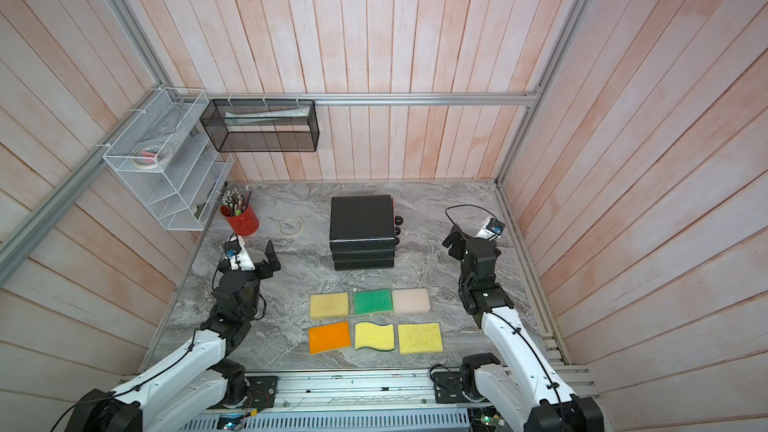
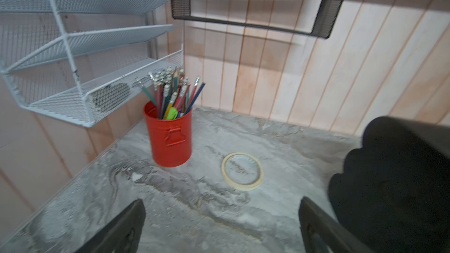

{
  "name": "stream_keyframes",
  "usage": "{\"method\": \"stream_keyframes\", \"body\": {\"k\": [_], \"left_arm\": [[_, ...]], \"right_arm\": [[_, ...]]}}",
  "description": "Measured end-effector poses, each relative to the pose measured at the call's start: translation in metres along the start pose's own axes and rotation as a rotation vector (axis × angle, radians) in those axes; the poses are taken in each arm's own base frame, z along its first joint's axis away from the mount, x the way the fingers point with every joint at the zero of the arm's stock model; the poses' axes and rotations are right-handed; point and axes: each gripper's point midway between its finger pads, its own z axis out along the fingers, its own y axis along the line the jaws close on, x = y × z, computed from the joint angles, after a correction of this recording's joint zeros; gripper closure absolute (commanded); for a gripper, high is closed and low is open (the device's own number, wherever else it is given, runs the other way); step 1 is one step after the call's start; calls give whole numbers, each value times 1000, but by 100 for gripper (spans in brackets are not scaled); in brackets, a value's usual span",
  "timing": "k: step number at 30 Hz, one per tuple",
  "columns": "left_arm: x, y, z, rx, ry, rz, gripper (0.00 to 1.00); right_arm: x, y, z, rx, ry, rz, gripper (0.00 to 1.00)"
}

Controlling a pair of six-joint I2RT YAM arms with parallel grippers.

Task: Take the sponge out of the drawer
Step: Reset both arms

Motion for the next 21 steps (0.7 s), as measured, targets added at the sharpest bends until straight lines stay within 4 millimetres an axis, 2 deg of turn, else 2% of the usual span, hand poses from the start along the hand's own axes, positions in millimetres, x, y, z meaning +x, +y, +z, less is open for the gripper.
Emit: {"method": "stream_keyframes", "body": {"k": [5,8,12,17,21], "left_arm": [[30,37,12,-116,3,32,0],[38,38,23,-128,-16,58,0],[50,29,31,-80,-35,102,0],[29,24,29,-29,-122,79,0],[24,20,38,5,-134,77,0]], "right_arm": [[16,-27,4,74,24,-17,2],[18,-38,5,116,16,-30,2],[21,-53,7,175,-8,-53,2],[37,-69,10,199,-49,-98,2],[49,-75,14,184,-102,-153,2]]}}
